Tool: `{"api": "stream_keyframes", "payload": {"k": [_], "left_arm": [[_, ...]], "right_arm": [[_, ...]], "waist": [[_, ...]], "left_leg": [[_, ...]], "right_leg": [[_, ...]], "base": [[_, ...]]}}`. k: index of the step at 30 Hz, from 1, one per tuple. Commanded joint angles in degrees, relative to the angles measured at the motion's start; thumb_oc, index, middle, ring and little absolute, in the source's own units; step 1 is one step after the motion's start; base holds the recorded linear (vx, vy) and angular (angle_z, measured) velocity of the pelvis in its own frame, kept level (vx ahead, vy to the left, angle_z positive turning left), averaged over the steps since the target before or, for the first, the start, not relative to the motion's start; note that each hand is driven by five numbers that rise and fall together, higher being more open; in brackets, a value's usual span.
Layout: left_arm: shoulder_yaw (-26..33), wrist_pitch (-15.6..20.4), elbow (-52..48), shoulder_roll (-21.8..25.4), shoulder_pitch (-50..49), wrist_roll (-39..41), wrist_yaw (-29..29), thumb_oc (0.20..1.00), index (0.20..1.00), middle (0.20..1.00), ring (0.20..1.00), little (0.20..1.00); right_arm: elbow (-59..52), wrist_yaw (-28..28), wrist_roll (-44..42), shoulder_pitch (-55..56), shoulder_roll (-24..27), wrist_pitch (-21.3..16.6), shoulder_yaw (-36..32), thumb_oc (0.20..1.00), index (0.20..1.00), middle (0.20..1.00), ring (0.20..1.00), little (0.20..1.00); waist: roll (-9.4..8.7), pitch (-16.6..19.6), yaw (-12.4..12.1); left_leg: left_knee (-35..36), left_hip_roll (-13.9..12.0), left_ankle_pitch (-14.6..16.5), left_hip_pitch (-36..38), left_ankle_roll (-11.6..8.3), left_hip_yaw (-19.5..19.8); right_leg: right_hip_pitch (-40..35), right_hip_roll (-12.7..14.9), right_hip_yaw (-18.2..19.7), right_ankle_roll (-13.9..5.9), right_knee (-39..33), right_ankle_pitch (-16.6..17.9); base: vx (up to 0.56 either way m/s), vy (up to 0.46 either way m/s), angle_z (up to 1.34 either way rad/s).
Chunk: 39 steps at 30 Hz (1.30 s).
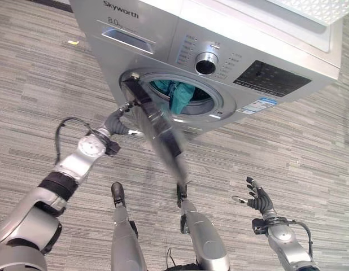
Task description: Grab the laundry basket,head to the washer,open it,put in the laundry and shut it.
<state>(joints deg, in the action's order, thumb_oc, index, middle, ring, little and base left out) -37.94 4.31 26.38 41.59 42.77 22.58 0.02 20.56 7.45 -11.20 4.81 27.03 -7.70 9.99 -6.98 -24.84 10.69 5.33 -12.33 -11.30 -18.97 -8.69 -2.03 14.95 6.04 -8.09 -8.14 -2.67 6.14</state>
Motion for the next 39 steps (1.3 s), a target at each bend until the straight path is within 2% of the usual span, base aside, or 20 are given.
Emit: {"api": "stream_keyframes", "payload": {"k": [1, 3, 5, 6, 8, 11, 13, 14, 17, 22, 24, 28, 32, 36, 39], "left_arm": [[-0.4, 6.1, -4.5, -6.1, 3.4, 2.3, -3.1, 1.0, 1.0, 1.0, 1.0, 1.0], [-1.5, 6.4, -5.8, -8.2, 3.6, 2.4, -3.4, 1.0, 1.0, 1.0, 1.0, 1.0], [-0.8, 7.3, -5.6, -13.9, 2.9, 5.2, -3.0, 1.0, 1.0, 1.0, 1.0, 1.0], [-0.8, 7.3, -5.6, -13.9, 2.9, 5.2, -3.0, 1.0, 1.0, 1.0, 1.0, 1.0], [3.7, 8.8, -5.3, -20.9, -0.5, 11.3, -0.2, 1.0, 1.0, 1.0, 1.0, 1.0], [7.1, 10.8, -7.1, -24.6, -4.5, 14.5, 1.7, 1.0, 1.0, 1.0, 1.0, 1.0], [8.4, 11.9, -8.6, -24.7, -6.3, 13.9, 2.7, 1.0, 1.0, 1.0, 1.0, 1.0], [10.4, 14.3, -10.7, -24.7, -9.6, 10.1, 5.6, 1.0, 1.0, 1.0, 1.0, 1.0], [13.7, 16.3, -12.9, -23.5, -16.9, 7.1, 7.3, 1.0, 1.0, 1.0, 1.0, 1.0], [19.6, 14.2, -8.6, -18.3, -32.2, 10.2, -1.3, 1.0, 1.0, 1.0, 1.0, 1.0], [22.5, 12.9, -5.5, -17.3, -37.5, 12.2, -5.7, 1.0, 1.0, 1.0, 1.0, 1.0], [28.2, 12.2, 2.7, -17.6, -45.3, 10.3, -7.2, 1.0, 1.0, 1.0, 1.0, 1.0], [34.7, 12.0, 18.4, -20.3, -47.5, 5.2, -4.7, 1.0, 1.0, 1.0, 1.0, 1.0], [42.0, 11.5, 37.5, -22.3, -46.5, 1.1, -0.4, 1.0, 1.0, 1.0, 1.0, 1.0], [46.4, 10.7, 43.1, -22.5, -48.0, 0.1, 1.3, 1.0, 1.0, 1.0, 1.0, 1.0]], "right_arm": [[-2.7, 1.7, 0.8, 1.0, 3.5, -1.5, -4.2, 1.0, 1.0, 1.0, 1.0, 1.0], [-2.3, 2.1, 1.1, 1.1, 3.3, -1.4, -4.6, 1.0, 1.0, 1.0, 1.0, 1.0], [-1.7, 2.6, 1.2, 1.0, 2.7, -1.6, -4.4, 1.0, 1.0, 1.0, 1.0, 1.0], [-1.7, 2.6, 1.2, 1.0, 2.7, -1.6, -4.4, 1.0, 1.0, 1.0, 1.0, 1.0], [-1.2, 3.8, 1.6, 0.8, 1.3, -1.8, -3.6, 1.0, 1.0, 1.0, 1.0, 1.0], [-0.5, 4.7, 1.0, 0.4, -0.3, -2.4, -2.7, 1.0, 1.0, 1.0, 1.0, 1.0], [-0.2, 5.0, 1.1, 0.4, -0.9, -2.7, -2.4, 1.0, 1.0, 1.0, 1.0, 1.0], [1.6, 5.8, 1.1, -0.1, -2.1, -3.4, -1.4, 1.0, 1.0, 1.0, 1.0, 1.0], [5.0, 6.3, 0.1, -0.1, -3.8, -3.9, -0.8, 1.0, 1.0, 1.0, 1.0, 1.0], [10.3, 4.2, 1.2, 1.5, -3.9, -3.3, -3.1, 1.0, 1.0, 1.0, 1.0, 1.0], [12.7, 2.6, 2.3, 2.3, -3.6, -3.0, -4.3, 1.0, 1.0, 1.0, 1.0, 1.0], [19.2, 1.4, 3.7, 2.7, -3.9, -2.3, -5.8, 1.0, 1.0, 1.0, 1.0, 1.0], [25.4, 1.0, 5.0, 2.4, -5.3, -1.5, -5.9, 1.0, 1.0, 1.0, 1.0, 1.0], [32.0, 1.1, 6.1, 1.2, -7.9, -0.7, -4.8, 1.0, 1.0, 1.0, 1.0, 1.0], [32.8, 0.6, 8.7, 1.4, -8.6, 0.2, -2.8, 1.0, 1.0, 1.0, 1.0, 1.0]], "waist": [[1.14, 2.5, 1.9], [1.24, 3.0, 2.2], [1.12, 3.9, 2.8], [1.12, 3.9, 2.8], [0.96, 4.7, 3.2], [0.7, 5.4, 3.1], [0.56, 5.6, 2.8], [0.3, 5.7, 2.0], [0.29, 6.5, 0.6], [1.67, 10.1, -1.4], [2.34, 12.0, -2.0], [3.71, 14.8, -3.7], [4.3, 16.9, -5.3], [4.0, 18.7, -6.7], [3.54, 19.9, -7.6]], "left_leg": [[-12.2, -7.6, 14.5, 3.0, -2.18, 2.9], [-12.4, -7.7, 14.9, 3.7, -2.24, 2.3], [-12.7, -7.9, 15.3, 4.4, -2.31, 1.7], [-12.7, -7.9, 15.3, 4.4, -2.31, 1.7], [-12.4, -7.7, 15.3, 4.8, -2.23, 1.4], [-12.1, -7.4, 15.3, 5.0, -2.14, 1.2], [-12.1, -7.3, 15.3, 5.0, -2.08, 1.2], [-12.3, -7.2, 15.4, 5.4, -2.03, 1.3], [-11.7, -6.9, 15.4, 7.0, -2.01, 1.2], [-10.3, -6.4, 15.6, 11.2, -1.71, 0.4], [-9.9, -5.9, 15.6, 12.9, -1.35, 0.2], [-9.7, -5.2, 15.9, 15.7, -0.79, 0.2], [-8.6, -4.4, 16.1, 19.1, -0.47, 0.3], [-7.3, -3.7, 16.1, 21.6, -0.5, 0.3], [-6.3, -3.5, 16.2, 22.9, -0.46, 0.3]], "right_leg": [[8.2, 5.9, 2.8, -4.41, 9.3, -3.4], [8.1, 5.8, 3.2, -4.41, 9.3, -3.5], [8.1, 5.5, 3.8, -4.3, 9.4, -3.7], [8.1, 5.5, 3.8, -4.3, 9.4, -3.7], [7.9, 5.5, 4.1, -4.04, 9.2, -3.8], [7.6, 5.5, 4.2, -3.8, 8.6, -3.7], [7.3, 5.5, 4.4, -3.71, 8.3, -3.7], [6.3, 5.6, 4.3, -3.58, 7.9, -3.6], [3.6, 6.0, 3.8, -3.53, 6.9, -3.8], [-1.4, 6.4, 3.5, -4.04, 4.2, -3.4], [-3.2, 6.7, 3.2, -4.24, 3.0, -3.2], [-6.8, 7.1, 2.5, -4.42, 1.1, -3.3], [-10.8, 7.8, 1.7, -4.46, 0.1, -4.0], [-13.8, 8.4, 0.7, -4.48, -0.5, -4.6], [-15.5, 8.7, 0.1, -4.44, -0.7, -4.8]], "base": [[0.01, 0.008, -0.17], [0.02, 0.008, -0.17], [0.02, -0.002, -0.25], [0.01, -0.009, -0.2], [0.0, -0.017, -0.24], [-0.02, -0.018, -0.08], [-0.01, -0.015, -0.02], [0.0, 0.0, 0.0], [0.02, -0.009, 0.0], [0.09, 0.05, 0.04], [0.08, 0.086, 0.05], [0.06, 0.085, 0.0], [0.05, 0.081, 0.04], [0.03, 0.061, 0.06], [0.04, 0.029, 0.09]]}}
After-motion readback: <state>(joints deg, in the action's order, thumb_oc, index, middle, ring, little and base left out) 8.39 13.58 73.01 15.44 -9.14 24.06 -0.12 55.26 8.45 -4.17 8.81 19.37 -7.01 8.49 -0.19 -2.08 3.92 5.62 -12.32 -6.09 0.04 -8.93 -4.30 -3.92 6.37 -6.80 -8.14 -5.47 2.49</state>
